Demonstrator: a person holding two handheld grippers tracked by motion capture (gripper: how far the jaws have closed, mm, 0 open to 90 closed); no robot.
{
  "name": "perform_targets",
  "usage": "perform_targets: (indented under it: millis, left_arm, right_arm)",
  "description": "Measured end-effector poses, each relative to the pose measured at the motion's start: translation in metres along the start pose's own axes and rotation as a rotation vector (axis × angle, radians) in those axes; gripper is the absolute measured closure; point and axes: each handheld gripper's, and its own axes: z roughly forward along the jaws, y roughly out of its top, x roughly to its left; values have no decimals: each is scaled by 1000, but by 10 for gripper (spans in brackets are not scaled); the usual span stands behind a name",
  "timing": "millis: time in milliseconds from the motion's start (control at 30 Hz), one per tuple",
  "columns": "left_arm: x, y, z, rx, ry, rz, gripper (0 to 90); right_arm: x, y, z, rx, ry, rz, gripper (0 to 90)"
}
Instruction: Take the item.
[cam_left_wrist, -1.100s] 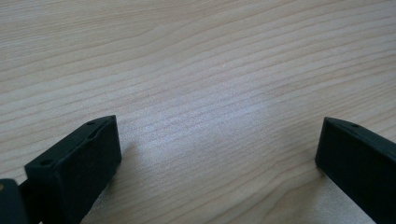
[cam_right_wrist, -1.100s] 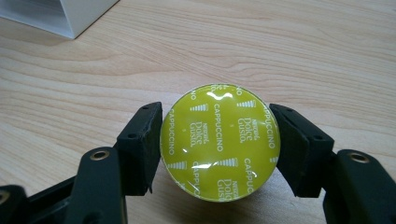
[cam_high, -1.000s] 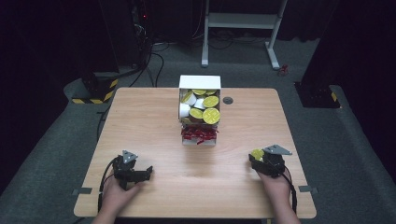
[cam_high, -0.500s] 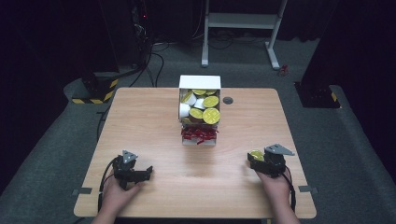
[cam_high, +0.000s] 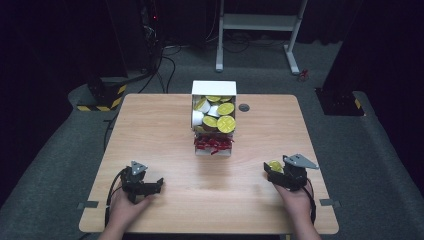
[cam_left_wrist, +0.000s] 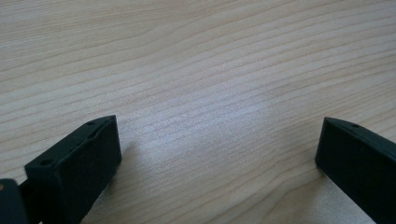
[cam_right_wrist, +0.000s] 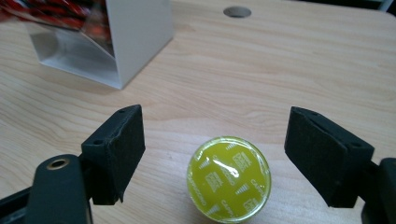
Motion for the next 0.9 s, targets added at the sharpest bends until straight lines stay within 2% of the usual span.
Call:
perform_targets:
  millis: [167, 400, 433, 500, 667, 767, 900]
  left_arm:
    - [0, 0, 0, 0, 0, 0, 6]
    - [0, 0, 0, 0, 0, 0, 6]
    - [0, 0, 0, 0, 0, 0, 6]
    - [0, 0, 0, 1, 0, 0, 6]
    - [0, 0, 0, 0, 0, 0, 6]
    - [0, 0, 0, 0, 0, 0, 6]
    - [0, 0, 0, 1, 0, 0, 6]
  right_arm:
    - [10, 5, -7, -21, 27, -13, 208]
    - [28, 8, -2, -13, 88, -20, 180]
    - [36, 8, 3, 2, 93, -30, 178]
    - [43, 7, 8, 13, 102, -45, 167]
    - [67, 3, 25, 73, 177, -58, 143]
    - [76, 1, 31, 91, 180, -78, 144]
    - [93, -8, 51, 174, 188, -97, 154]
